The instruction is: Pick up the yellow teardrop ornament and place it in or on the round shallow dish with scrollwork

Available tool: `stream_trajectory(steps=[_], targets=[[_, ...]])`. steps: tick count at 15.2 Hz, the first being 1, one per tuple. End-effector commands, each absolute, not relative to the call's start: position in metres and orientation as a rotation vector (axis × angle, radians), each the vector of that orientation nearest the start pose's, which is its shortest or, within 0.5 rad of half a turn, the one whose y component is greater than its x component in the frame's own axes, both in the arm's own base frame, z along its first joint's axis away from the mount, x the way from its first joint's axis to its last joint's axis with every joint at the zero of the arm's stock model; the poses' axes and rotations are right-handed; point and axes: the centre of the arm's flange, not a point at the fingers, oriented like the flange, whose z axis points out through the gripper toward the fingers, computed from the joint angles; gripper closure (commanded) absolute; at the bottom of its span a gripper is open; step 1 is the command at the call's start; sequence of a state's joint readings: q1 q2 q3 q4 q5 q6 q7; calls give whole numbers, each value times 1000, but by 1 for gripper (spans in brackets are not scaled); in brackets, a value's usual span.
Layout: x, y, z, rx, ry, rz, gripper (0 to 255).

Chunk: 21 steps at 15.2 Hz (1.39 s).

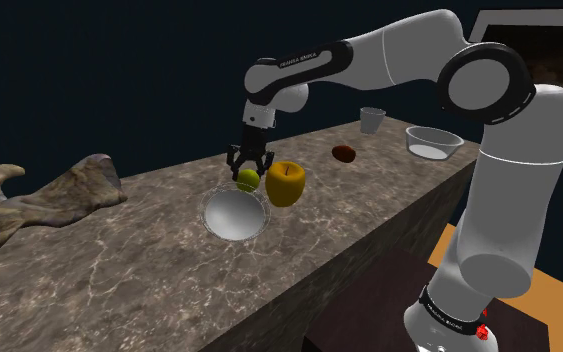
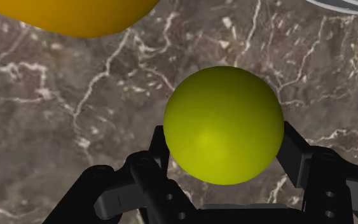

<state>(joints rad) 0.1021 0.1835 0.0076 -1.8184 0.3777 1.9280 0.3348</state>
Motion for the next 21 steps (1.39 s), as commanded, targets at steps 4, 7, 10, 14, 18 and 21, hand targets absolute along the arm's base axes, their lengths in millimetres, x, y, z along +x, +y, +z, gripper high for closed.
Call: stream_trajectory(steps=[4, 7, 10, 14, 18, 21], targets=[[598, 91, 434, -2761, 520, 212, 255], [598, 91, 434, -2761, 520, 212, 255], [598, 91, 450, -2761, 520, 212, 255], [598, 91, 471, -2761, 520, 212, 255], [598, 91, 492, -2761, 520, 212, 255], [598, 91, 508, -2761, 520, 212, 255]])
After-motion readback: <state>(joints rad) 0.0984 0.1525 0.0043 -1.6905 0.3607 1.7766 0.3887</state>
